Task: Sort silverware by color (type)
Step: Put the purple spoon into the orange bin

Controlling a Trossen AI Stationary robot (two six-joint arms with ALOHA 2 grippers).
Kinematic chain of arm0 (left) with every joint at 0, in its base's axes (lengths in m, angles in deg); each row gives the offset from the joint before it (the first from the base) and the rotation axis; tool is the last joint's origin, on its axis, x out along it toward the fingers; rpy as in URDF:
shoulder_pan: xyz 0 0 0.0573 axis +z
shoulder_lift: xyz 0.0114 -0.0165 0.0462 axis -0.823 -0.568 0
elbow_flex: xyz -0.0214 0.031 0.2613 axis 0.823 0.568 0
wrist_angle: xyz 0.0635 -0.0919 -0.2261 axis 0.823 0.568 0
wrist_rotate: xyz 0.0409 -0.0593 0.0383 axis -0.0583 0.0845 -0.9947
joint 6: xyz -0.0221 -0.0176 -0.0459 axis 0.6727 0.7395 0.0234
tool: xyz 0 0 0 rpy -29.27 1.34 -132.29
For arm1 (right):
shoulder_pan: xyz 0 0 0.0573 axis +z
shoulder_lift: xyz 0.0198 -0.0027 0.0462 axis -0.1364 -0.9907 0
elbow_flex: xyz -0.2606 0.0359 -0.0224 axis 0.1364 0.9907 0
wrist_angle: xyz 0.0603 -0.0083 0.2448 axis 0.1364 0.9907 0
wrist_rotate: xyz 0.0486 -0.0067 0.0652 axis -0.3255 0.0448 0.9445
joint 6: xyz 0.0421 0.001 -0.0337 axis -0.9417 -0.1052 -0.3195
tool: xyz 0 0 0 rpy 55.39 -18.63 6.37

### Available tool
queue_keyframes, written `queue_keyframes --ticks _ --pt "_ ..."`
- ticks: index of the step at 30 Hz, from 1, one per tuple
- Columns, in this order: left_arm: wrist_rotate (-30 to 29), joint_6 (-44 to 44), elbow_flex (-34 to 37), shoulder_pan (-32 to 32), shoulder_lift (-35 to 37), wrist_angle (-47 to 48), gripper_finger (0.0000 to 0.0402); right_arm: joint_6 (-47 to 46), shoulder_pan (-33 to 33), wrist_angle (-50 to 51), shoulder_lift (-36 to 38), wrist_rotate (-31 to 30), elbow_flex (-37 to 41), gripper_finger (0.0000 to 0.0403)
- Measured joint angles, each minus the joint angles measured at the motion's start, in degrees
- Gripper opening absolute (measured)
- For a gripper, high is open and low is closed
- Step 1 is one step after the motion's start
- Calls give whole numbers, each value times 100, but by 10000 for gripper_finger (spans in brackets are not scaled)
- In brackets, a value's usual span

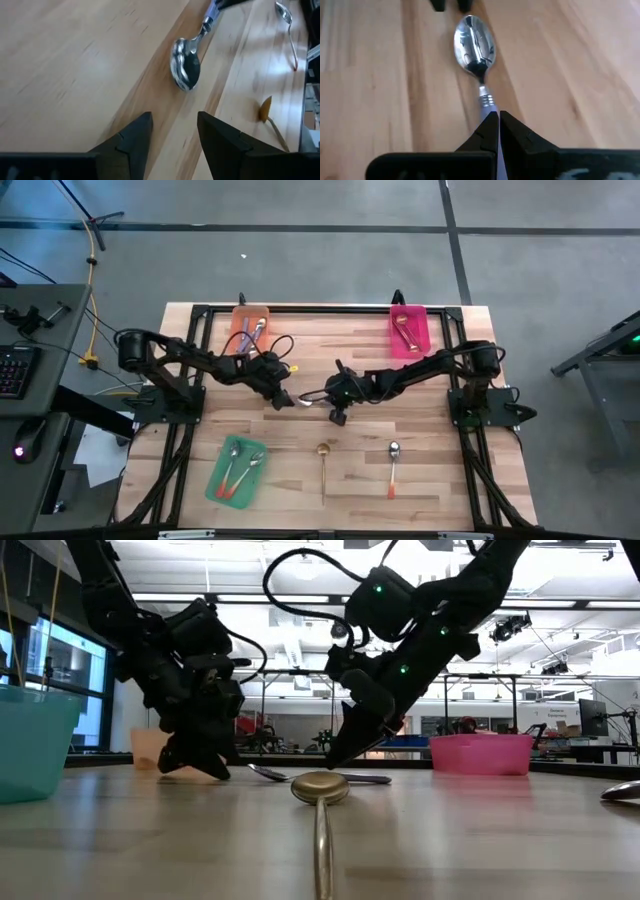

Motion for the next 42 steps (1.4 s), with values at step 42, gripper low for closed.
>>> queue_keyframes --ticks 42 --pt "-143 287 -271 -254 -489 -737 158 109 36 -130 -13 -162 -4 0"
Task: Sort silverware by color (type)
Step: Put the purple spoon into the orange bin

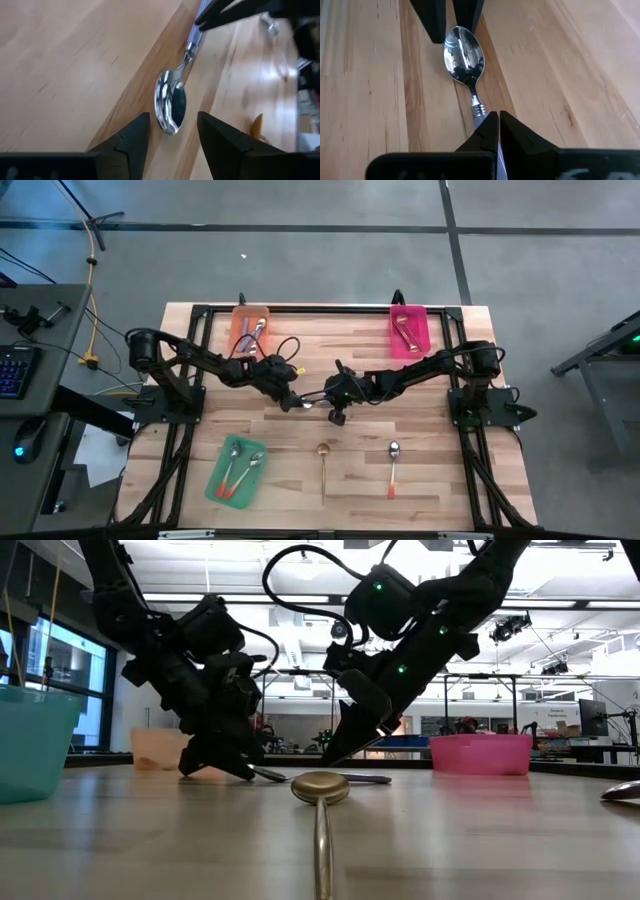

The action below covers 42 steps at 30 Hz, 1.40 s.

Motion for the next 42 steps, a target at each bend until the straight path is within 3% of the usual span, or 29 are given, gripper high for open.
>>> queue_keyframes --ticks 5,20,27,36,42 --pt "-118 -107 -103 -26 -11 234 137 1 1 -1 -2 1 0 0" --pt "-372 -556 -97 76 -20 266 8 56 4 7 -4 2 0 0" --pt "-95 -887 -99 265 81 333 3 107 4 188 56 2 0 0" --pt "495 -1631 -86 297 1467 2318 1 363 4 1165 1197 -770 -2 0" --pt "676 -1946 -638 -404 2821 4048 1 464 4 1238 1518 -789 -2 0"
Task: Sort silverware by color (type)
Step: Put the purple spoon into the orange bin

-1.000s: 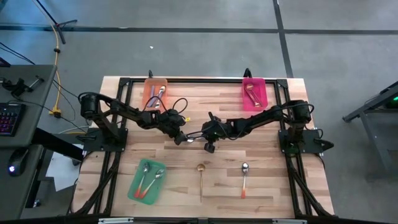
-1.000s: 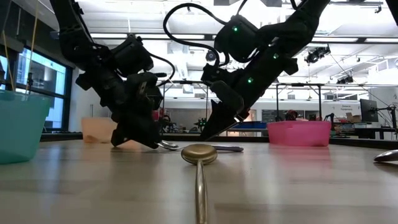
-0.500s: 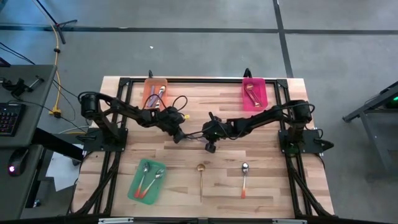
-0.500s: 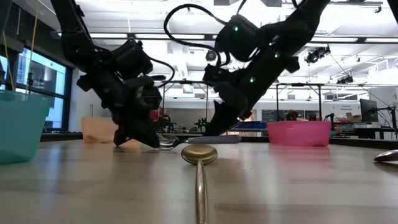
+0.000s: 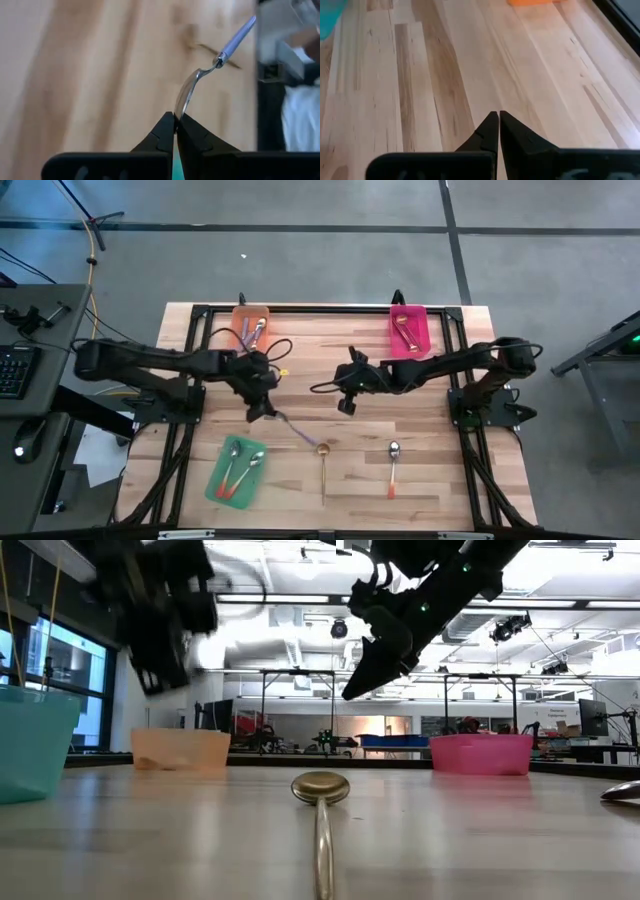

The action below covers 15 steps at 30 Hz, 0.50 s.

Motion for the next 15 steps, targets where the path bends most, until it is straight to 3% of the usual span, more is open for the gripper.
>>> queue_keyframes --ticks 4,9,15 --pt "-89 -231 -876 -731 455 1616 1 -26 0 28 -6 2 0 0" --pt "-211 -268 -1739 -1833 482 3784 0 -23 0 21 -6 2 0 0" --pt "-336 80 -1765 -2877 213 4434 0 -17 0 19 -8 0 0 0"
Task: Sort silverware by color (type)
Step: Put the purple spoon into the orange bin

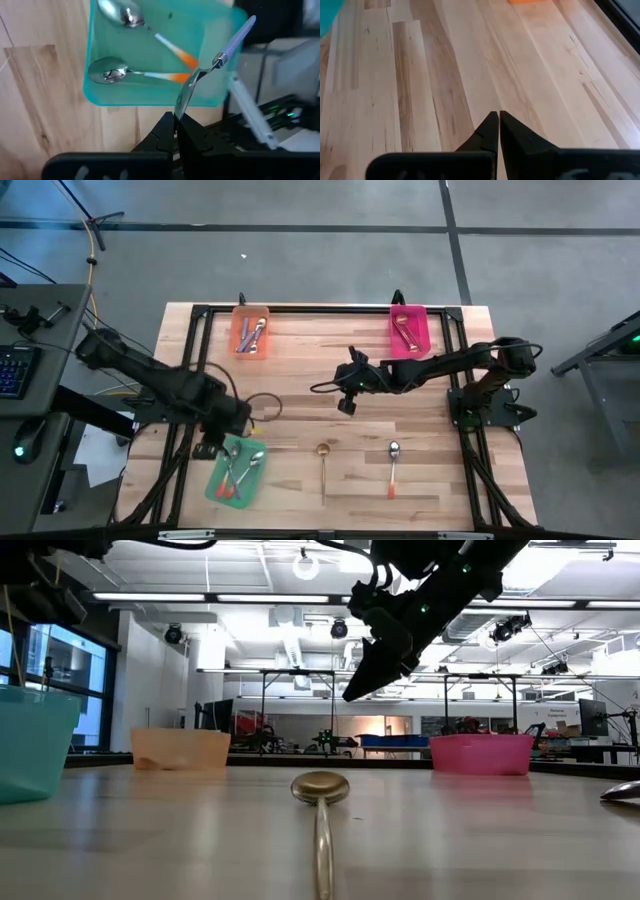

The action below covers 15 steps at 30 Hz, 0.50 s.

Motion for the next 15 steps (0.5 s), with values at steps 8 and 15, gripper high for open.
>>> queue_keyframes --ticks 8,15 --pt "-295 -650 1 -220 -719 185 0 -11 7 31 0 2 2 0" --pt "-417 -946 1 -218 -1230 283 12 -29 47 50 0 2 2 0"
